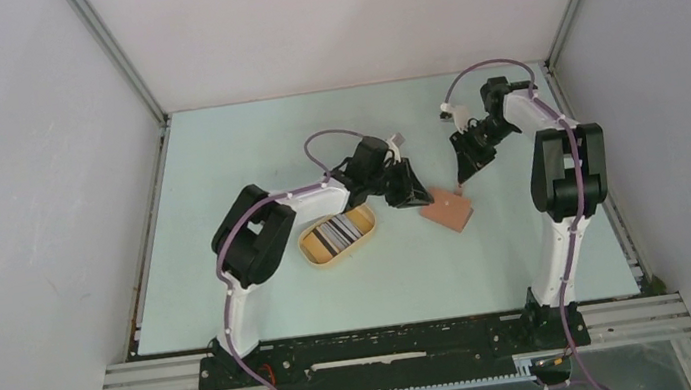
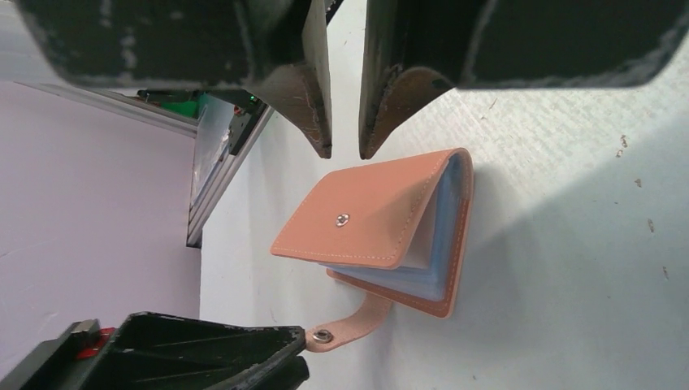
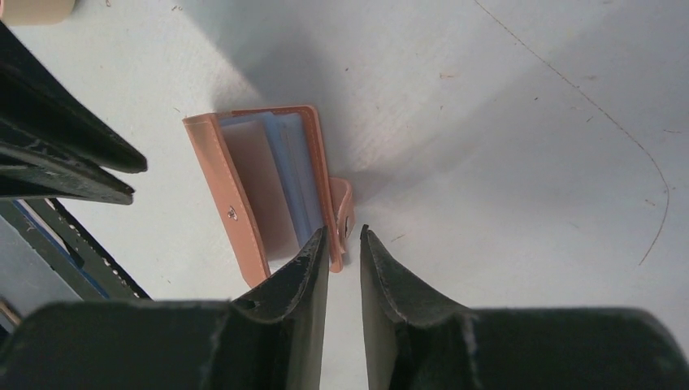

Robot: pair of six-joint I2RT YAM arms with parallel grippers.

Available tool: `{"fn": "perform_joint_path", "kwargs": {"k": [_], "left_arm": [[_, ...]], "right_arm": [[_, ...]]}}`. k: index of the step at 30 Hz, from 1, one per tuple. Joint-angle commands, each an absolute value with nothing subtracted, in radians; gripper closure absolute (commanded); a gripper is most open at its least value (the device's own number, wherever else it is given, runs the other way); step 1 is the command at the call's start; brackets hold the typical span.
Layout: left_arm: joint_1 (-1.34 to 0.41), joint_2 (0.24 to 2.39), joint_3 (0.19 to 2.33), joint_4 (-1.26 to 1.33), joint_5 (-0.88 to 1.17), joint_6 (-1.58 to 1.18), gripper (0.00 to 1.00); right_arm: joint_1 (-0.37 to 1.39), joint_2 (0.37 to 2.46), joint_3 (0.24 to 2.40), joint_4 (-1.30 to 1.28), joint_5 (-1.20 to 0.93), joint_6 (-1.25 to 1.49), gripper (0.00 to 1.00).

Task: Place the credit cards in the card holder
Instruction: Close the card holder at the center of the board.

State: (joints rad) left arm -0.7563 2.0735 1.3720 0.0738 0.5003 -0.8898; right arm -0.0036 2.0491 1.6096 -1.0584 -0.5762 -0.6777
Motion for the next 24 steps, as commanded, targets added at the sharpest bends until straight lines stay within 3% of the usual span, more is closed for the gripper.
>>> {"fn": "perform_joint_path", "kwargs": {"k": [1, 5, 15, 24], "left_arm": [[-0.768, 2.105, 1.428, 0.100, 0.519, -0.874, 0.77], [-0.775, 2.132, 1.454, 0.096, 0.529, -0.876, 0.78], [-0.785, 2.168, 1.481, 0.068, 0.528, -0.870, 0.79], [-0.788, 2.196, 1.518, 0.020, 0.516, -0.856, 0.79]], "right_arm": [[-0.003, 2.067, 1.650, -1.100, -0.584, -0.702, 0.73], [0.024, 2.074, 1.651, -1.112, -0.585, -0.708, 0.75], [0.032, 2.072, 1.649, -1.112, -0.583, -0.710, 0.93], [0.032, 2.017, 1.622, -1.086, -0.586, -0.722, 1.00]]}}
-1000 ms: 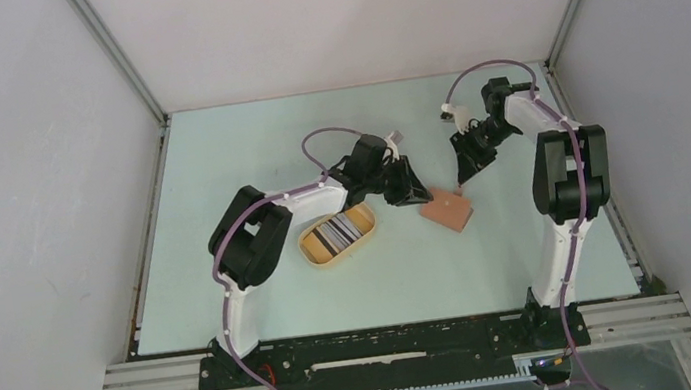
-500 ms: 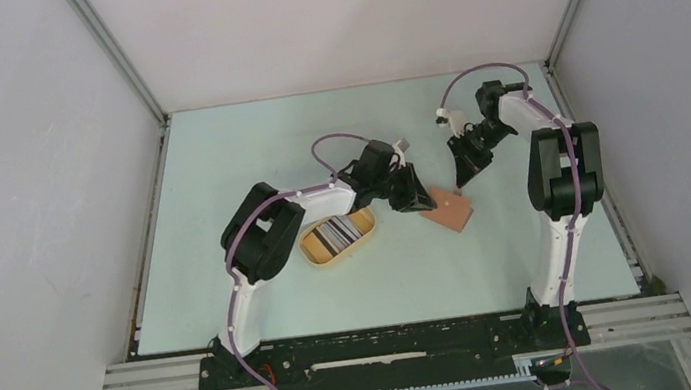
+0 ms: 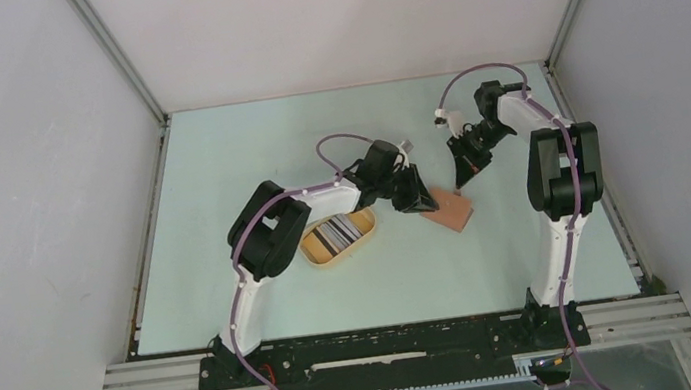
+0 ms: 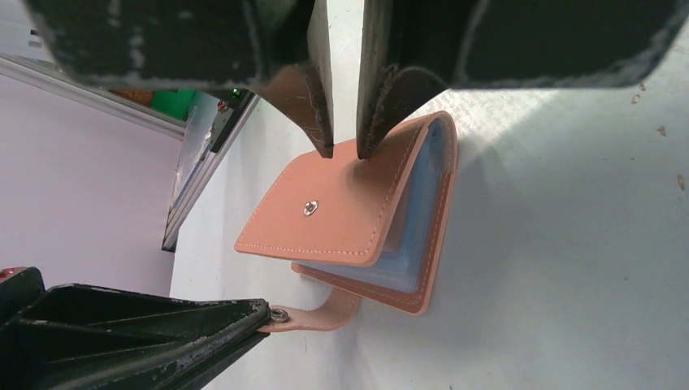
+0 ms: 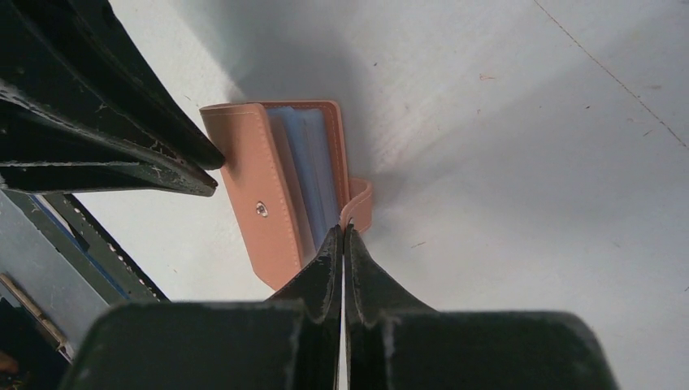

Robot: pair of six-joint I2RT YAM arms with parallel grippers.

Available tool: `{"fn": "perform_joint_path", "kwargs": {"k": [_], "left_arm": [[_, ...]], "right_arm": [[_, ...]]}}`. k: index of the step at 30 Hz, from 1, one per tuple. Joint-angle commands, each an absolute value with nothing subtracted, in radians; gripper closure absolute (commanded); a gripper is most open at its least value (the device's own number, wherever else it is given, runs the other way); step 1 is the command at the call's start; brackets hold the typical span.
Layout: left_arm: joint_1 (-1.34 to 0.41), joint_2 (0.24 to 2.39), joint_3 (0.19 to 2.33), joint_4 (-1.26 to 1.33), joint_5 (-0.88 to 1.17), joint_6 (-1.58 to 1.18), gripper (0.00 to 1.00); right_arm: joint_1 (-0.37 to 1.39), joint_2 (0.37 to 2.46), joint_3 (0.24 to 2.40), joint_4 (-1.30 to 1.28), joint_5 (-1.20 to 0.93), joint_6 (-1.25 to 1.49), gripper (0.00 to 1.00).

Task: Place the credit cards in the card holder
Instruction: Close the card holder at the center of the board.

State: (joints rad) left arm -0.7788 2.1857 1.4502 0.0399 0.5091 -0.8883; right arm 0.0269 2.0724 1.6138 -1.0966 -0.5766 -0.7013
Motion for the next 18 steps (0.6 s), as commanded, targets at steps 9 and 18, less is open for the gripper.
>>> {"fn": "perform_joint_path", "kwargs": {"k": [9, 18], "left_arm": [[-0.794, 2.232, 1.559, -0.057, 0.499, -0.842, 0.85], [-0.798, 2.252, 1.578, -0.087, 0.499, -0.841, 0.92]], "right_arm": [[0.045, 1.953, 1.564, -1.091, -0.651, -0.769, 1.00], [0.102, 1.887, 1.440, -1.042, -0.599, -0.820, 1.00]]}}
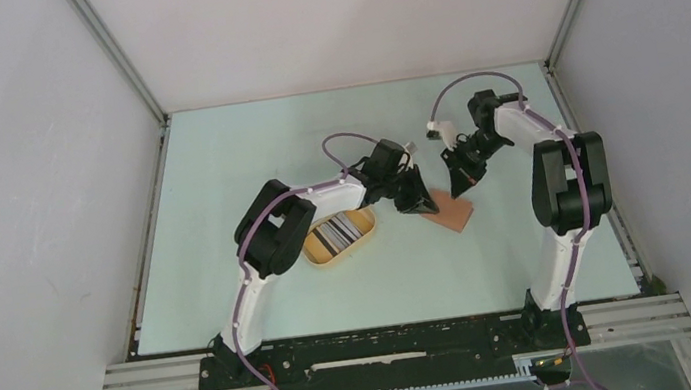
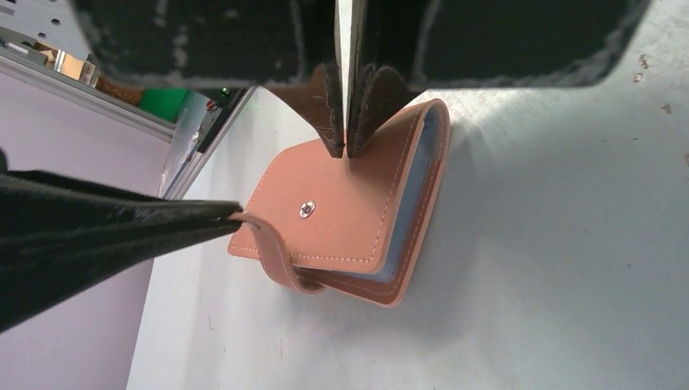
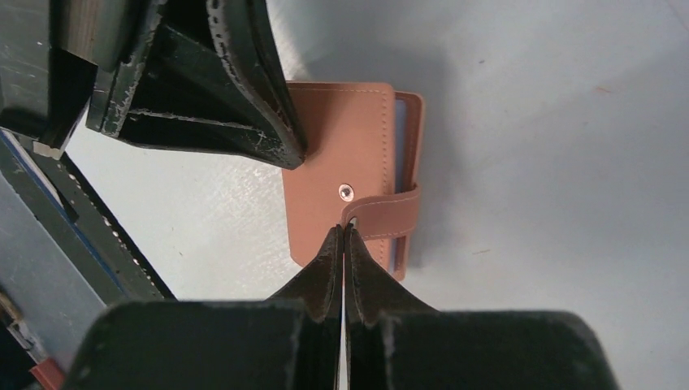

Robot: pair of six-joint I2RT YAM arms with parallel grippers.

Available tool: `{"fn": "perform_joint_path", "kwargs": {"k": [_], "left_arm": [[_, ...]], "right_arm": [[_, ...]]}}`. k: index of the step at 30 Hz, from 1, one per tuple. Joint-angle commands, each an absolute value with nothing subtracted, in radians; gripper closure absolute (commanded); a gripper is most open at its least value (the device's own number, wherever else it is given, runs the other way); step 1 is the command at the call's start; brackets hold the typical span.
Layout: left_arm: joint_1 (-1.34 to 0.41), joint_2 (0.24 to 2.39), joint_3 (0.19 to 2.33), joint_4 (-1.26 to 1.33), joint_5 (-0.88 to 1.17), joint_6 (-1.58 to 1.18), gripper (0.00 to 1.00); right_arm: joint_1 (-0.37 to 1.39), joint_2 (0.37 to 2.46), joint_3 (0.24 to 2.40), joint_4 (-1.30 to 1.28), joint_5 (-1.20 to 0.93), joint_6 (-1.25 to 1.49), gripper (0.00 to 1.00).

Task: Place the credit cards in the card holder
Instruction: Close the card holder at the center of the board.

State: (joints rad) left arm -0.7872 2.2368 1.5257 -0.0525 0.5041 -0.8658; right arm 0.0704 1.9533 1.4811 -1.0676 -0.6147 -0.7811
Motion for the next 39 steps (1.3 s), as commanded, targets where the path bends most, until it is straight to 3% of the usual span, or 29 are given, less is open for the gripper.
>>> {"fn": "perform_joint_path", "kwargs": {"k": [1, 39], "left_arm": [[-0.798, 2.253, 1.578, -0.088, 0.499, -0.841, 0.92], [-0.804, 2.272, 1.590, -0.089, 0.523, -0.850, 0.95]], "right_arm": [[0.111, 1.882, 1.426, -1.027, -0.585, -0.817, 1.00], [0.278, 1.813, 1.255, -0.879, -0.356, -0.839, 1.00]]}}
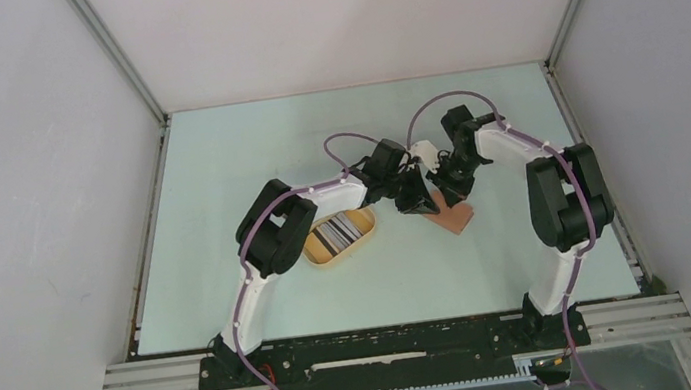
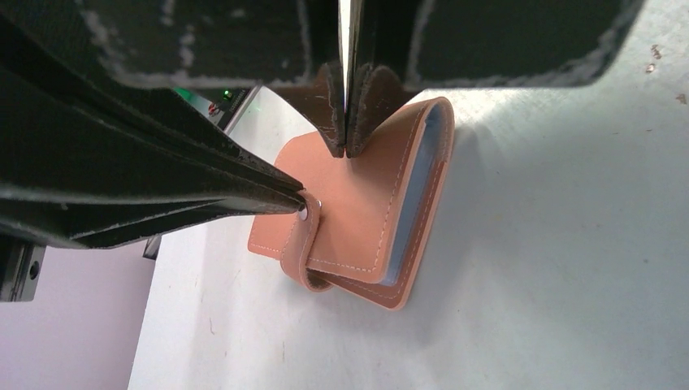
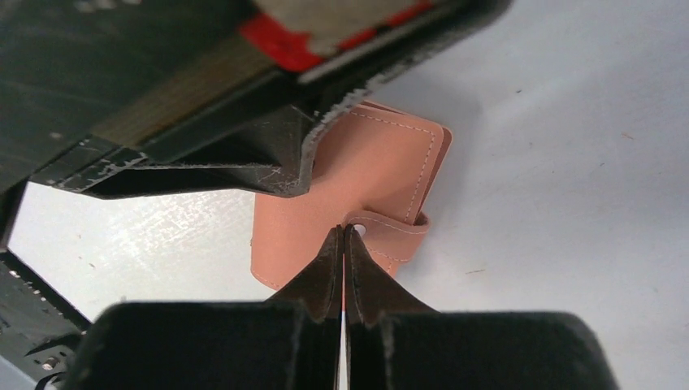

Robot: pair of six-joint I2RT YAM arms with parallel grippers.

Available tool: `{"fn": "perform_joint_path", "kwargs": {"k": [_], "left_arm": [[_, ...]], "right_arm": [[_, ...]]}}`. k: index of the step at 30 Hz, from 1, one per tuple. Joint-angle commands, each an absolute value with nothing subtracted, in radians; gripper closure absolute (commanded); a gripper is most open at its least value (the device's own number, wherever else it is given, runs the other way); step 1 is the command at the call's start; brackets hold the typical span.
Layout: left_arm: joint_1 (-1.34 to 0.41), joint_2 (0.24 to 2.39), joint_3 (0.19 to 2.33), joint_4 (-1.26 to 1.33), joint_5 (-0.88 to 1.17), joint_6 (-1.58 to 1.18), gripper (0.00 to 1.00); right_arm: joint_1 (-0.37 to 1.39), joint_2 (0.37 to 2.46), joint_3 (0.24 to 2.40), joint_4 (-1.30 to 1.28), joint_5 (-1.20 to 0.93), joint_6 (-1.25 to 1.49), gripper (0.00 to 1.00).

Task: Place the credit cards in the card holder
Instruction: Close the card holder at the center of the board.

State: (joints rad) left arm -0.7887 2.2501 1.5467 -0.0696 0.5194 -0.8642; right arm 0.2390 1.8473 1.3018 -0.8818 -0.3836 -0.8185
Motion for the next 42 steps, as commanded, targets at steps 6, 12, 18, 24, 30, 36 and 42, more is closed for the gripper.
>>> {"fn": "perform_joint_path", "kwargs": {"k": [6, 12, 18, 24, 30, 36, 42], "left_arm": [[-0.804, 2.272, 1.587, -0.088, 0.523, -0.851, 0.95], [-0.804, 2.272, 1.584, -0.086, 0.523, -0.853, 0.95], [-0.804, 2.275, 1.579, -0.079, 0.527, -0.860, 0.95], [-0.804, 2.276, 1.562, -0.052, 0.532, -0.878, 0.95], [-0.802, 2.276, 1.549, -0.031, 0.539, -0.891, 0.96], [-0.798, 2.268, 1.521, 0.010, 0.545, -0.918, 0.95], [-0.793, 2.264, 1.486, 0.082, 0.555, -0.960, 0.95]], "right_arm": [[0.309, 1.826, 1.229, -0.855, -0.310, -0.814, 1.00], [0.320, 1.851, 1.230, -0.851, -0.295, -0.794, 1.00], [0.336, 1.863, 1.219, -0.852, -0.297, -0.783, 1.00], [0.356, 1.870, 1.182, -0.835, -0.287, -0.758, 1.00], [0.358, 1.880, 1.184, -0.817, -0.262, -0.717, 1.00], [0.377, 1.890, 1.189, -0.807, -0.222, -0.677, 1.00], [0.401, 1.913, 1.210, -0.813, -0.178, -0.649, 1.00]]}}
